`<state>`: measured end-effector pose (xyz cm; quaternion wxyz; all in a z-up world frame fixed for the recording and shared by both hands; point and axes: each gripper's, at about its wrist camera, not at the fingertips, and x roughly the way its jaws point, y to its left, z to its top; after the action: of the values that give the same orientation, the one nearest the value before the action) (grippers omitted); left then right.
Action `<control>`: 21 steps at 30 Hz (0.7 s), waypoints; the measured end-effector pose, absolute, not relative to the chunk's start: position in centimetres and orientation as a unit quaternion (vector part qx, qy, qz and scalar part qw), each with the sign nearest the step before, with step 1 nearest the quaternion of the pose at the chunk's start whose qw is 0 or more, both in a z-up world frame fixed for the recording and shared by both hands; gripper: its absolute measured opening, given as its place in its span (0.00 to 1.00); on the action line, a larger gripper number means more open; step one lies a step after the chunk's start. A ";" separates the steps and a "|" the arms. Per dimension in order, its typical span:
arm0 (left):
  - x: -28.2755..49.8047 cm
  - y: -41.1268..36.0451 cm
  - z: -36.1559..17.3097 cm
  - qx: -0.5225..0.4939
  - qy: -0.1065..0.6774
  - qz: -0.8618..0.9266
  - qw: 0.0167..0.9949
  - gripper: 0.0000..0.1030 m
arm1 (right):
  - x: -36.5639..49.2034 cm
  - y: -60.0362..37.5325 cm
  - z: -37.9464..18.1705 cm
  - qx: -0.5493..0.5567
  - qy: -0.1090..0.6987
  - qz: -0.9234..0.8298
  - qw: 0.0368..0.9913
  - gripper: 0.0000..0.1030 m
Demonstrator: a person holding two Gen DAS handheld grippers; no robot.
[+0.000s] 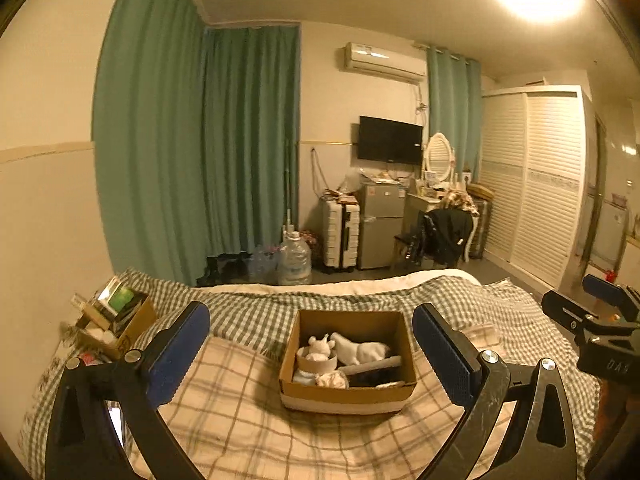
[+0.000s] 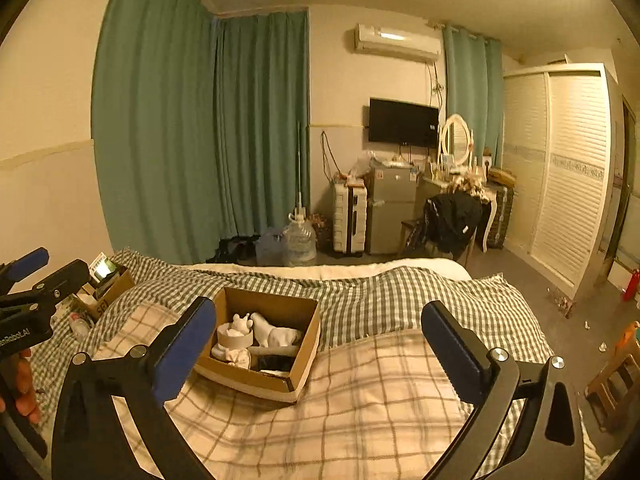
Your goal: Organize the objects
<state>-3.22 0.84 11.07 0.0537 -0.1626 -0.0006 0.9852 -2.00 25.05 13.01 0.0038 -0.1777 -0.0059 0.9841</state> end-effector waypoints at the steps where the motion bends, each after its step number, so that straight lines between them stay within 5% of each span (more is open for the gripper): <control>1: -3.1 0.8 10.3 -0.161 -0.002 0.986 0.049 1.00 | -1.9 24.7 11.9 -0.164 -0.009 0.986 0.005 1.00; 9: -3.6 1.2 3.6 -0.170 0.033 0.985 0.016 1.00 | -4.4 23.8 4.5 -0.194 0.006 0.981 0.011 1.00; 21: -4.6 1.6 1.4 -0.193 0.038 0.980 0.020 1.00 | -5.7 23.6 2.6 -0.218 -0.005 0.976 0.025 1.00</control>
<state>-4.55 1.62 1.44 0.0203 -0.1926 0.0384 0.9803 -5.67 23.57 2.64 0.0250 -0.2177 -0.0053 0.9757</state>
